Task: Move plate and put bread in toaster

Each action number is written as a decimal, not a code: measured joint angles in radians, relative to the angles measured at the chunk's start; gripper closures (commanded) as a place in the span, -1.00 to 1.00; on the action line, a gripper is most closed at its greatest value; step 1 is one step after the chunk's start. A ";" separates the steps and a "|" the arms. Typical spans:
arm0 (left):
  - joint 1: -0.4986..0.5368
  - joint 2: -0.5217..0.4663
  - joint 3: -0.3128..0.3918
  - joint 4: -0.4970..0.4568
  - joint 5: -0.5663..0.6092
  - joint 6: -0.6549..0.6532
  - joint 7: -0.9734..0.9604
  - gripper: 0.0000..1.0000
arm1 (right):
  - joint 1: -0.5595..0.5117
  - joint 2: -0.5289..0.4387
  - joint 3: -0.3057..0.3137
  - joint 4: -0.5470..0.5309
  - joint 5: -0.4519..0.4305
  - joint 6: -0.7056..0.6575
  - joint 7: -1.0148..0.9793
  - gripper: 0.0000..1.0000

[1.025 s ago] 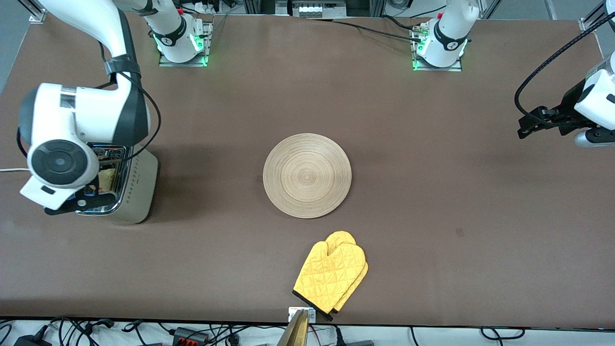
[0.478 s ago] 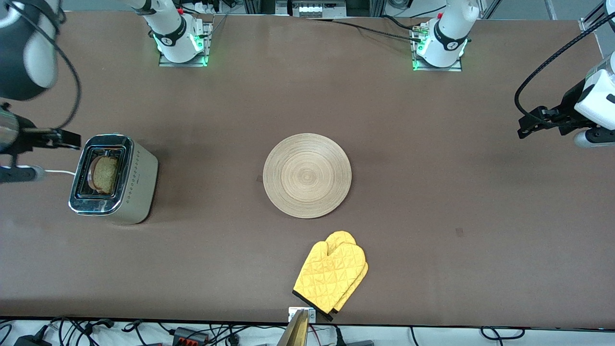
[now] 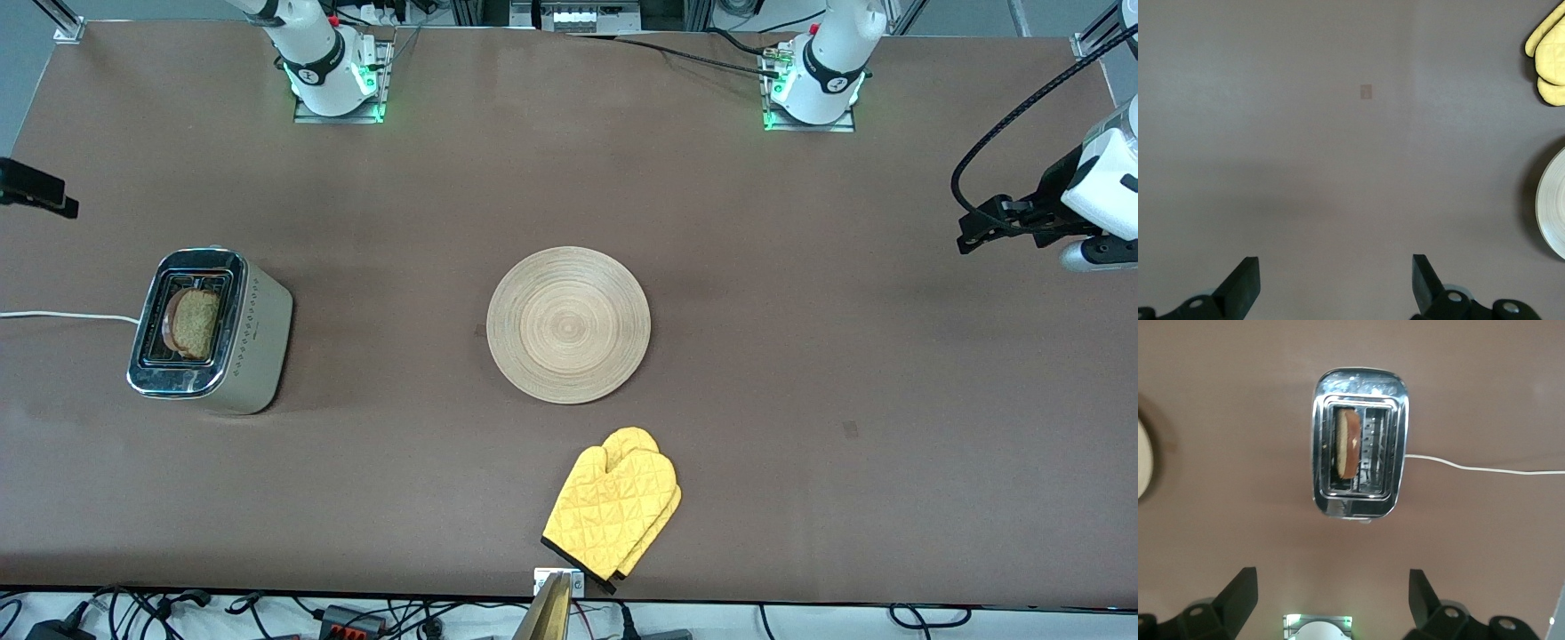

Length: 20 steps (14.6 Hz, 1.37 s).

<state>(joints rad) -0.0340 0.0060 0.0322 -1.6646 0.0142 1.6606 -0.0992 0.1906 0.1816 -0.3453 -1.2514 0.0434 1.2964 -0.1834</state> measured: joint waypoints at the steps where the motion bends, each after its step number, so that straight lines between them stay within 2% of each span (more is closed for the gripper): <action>1: 0.000 0.000 0.000 0.001 0.000 -0.001 0.000 -1.00 | -0.026 -0.021 0.033 -0.011 0.000 0.000 0.002 -1.00; 4: 0.000 -0.001 0.000 0.002 0.000 -0.006 0.000 -1.00 | -0.113 -0.064 0.161 -0.047 -0.001 0.035 0.040 -1.00; 6: 0.000 -0.001 0.000 0.002 0.000 -0.009 0.000 -1.00 | -0.136 -0.080 0.199 -0.091 -0.003 0.102 0.068 -1.00; 9: 0.001 -0.002 0.000 0.002 0.000 -0.010 0.000 -1.00 | -0.140 -0.086 0.206 -0.161 -0.028 0.200 0.070 -1.00; 13: 0.000 0.001 -0.004 0.002 0.000 -0.010 0.000 -1.00 | -0.152 -0.100 0.205 -0.236 -0.029 0.210 0.070 -1.00; 16: -0.001 0.009 -0.006 0.001 0.000 -0.009 0.000 -1.00 | -0.154 -0.102 0.208 -0.252 -0.029 0.219 0.070 -1.00; 20: -0.004 0.037 -0.008 0.000 0.000 0.026 0.004 -1.00 | -0.153 -0.105 0.260 -0.254 -0.034 0.220 0.102 -1.00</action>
<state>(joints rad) -0.0378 0.0432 0.0240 -1.6642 0.0142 1.6865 -0.0951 0.0376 0.0764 -0.0855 -1.5056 0.0092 1.5166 -0.0811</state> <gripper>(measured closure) 0.000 0.000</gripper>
